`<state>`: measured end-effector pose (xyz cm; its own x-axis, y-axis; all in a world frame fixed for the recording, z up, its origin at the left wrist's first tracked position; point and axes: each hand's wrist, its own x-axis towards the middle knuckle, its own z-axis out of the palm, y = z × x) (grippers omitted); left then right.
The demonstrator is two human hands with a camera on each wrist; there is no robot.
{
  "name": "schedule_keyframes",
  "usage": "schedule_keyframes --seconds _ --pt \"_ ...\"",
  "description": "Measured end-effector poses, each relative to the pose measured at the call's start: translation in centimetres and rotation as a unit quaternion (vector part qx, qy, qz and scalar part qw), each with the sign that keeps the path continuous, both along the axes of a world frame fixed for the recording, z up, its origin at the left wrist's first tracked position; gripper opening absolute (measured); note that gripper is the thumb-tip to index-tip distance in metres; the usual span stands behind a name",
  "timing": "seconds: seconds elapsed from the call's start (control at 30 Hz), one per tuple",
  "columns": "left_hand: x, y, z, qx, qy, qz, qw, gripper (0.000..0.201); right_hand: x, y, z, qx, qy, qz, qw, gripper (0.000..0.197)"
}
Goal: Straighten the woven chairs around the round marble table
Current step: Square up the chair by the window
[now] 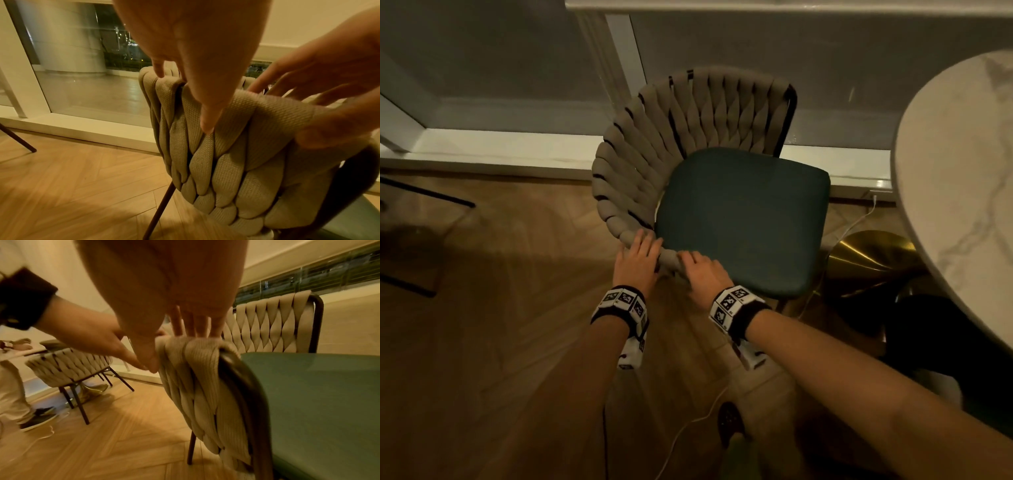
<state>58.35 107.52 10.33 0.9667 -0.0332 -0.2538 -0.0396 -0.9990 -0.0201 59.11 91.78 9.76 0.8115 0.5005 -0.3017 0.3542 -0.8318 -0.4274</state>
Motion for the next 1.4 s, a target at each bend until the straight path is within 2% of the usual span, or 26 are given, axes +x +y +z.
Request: schedule_keyframes --seconds 0.07,0.17,0.33,0.53,0.7,0.87,1.07,1.2,1.3,1.4 --pt "0.8 0.4 -0.7 0.018 0.014 -0.019 1.000 0.062 0.6 1.0 -1.3 -0.019 0.003 -0.022 1.000 0.056" --pt "2.4 0.9 -1.2 0.038 0.037 -0.034 0.998 0.058 2.3 0.6 -2.6 -0.027 0.057 -0.053 0.997 0.047" --pt "5.2 1.3 -0.9 0.074 0.089 -0.029 0.993 0.038 3.3 -0.7 -2.5 0.006 0.079 -0.019 0.997 0.037" --pt "4.6 -1.6 -1.9 0.005 0.073 0.024 0.997 0.035 4.2 -4.0 -1.7 -0.008 0.085 0.011 0.996 0.046" --pt "4.8 -5.5 -3.1 -0.051 0.067 0.023 0.996 0.036 5.3 -8.2 -1.0 -0.029 0.085 0.015 0.996 0.040" --pt "5.6 -8.4 -4.0 -0.092 0.021 -0.015 0.995 0.030 6.3 -11.0 -0.7 -0.036 0.083 -0.003 0.996 0.039" --pt "4.4 -7.8 -4.3 -0.135 0.020 0.010 0.991 0.033 4.8 -10.6 -1.2 -0.048 0.061 -0.018 0.997 0.042" --pt "2.7 -7.8 -4.2 -0.147 0.020 0.003 0.989 0.027 2.8 -10.7 -1.3 -0.045 0.060 -0.031 0.997 0.040" --pt "1.3 -8.1 -3.7 -0.135 0.027 0.000 0.991 0.022 1.2 -10.9 -1.4 -0.040 0.061 -0.036 0.997 0.042" --pt "0.1 -8.8 -2.9 -0.095 0.039 0.033 0.994 0.024 0.2 -11.2 -1.3 -0.044 0.063 -0.037 0.996 0.044"
